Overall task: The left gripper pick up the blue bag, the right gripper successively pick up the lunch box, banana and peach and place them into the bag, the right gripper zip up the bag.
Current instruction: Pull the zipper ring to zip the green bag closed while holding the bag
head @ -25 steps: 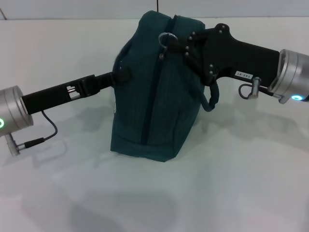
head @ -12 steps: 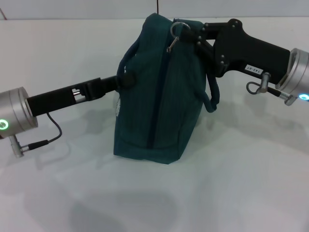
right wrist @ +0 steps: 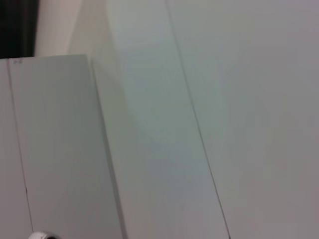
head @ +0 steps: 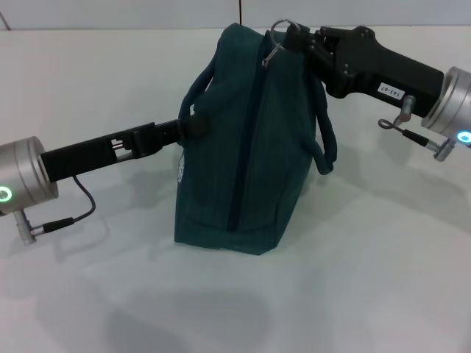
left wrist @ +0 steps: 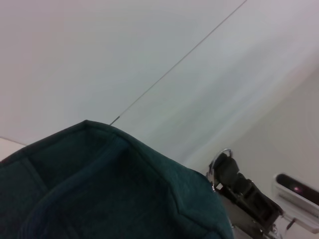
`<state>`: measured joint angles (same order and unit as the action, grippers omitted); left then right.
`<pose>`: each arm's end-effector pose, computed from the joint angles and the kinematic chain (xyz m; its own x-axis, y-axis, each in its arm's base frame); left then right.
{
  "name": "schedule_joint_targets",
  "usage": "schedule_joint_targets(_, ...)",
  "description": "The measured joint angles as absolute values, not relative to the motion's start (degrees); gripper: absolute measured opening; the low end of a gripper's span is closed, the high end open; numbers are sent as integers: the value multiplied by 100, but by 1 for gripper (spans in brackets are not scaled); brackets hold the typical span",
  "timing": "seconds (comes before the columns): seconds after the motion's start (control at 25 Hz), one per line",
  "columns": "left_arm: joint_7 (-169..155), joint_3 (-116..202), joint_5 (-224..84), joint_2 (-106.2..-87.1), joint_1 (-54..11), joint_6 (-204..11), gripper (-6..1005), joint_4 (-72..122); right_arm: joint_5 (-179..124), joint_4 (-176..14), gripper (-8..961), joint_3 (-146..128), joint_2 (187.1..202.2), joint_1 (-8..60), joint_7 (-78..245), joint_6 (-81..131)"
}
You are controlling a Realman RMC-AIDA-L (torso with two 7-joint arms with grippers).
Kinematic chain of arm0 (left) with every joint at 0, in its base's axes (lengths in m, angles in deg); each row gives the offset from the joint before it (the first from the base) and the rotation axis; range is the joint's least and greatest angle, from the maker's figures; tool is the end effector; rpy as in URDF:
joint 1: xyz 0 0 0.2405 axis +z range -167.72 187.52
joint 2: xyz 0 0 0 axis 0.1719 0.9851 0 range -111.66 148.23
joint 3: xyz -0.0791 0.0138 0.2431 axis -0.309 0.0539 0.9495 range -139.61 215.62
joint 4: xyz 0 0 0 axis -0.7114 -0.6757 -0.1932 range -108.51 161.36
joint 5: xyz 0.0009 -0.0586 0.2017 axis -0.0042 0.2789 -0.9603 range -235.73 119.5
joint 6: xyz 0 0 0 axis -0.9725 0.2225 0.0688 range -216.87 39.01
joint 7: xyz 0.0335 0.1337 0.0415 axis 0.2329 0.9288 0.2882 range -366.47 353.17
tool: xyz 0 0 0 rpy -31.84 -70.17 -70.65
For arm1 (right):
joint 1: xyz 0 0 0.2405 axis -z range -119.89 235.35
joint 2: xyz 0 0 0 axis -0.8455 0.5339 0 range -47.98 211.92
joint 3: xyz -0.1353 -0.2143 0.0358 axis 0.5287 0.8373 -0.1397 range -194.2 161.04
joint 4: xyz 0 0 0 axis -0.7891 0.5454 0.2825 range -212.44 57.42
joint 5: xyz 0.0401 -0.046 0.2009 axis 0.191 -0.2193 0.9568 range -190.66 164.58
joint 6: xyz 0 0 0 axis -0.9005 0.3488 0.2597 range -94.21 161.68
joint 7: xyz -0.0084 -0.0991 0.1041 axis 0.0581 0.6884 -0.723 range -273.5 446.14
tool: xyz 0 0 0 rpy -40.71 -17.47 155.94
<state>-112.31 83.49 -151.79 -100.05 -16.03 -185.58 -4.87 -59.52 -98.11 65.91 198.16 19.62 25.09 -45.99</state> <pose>-0.2489 0.3057 0.0060 0.2818 0.6955 0.6609 0.6999 -0.6202 0.3542 0.1699 0.3698 -0.0257 0.5295 -0.1042 -0.8419 -0.3994 -0.9062 -0.1390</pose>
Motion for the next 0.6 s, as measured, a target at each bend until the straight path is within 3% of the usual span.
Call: schedule_joint_targets(0.6, -11221, 8351, -15164, -10040, -1578, -18576, 66, -473, -5774, -9743, 7, 6554, 19760, 1947, 396, -4200)
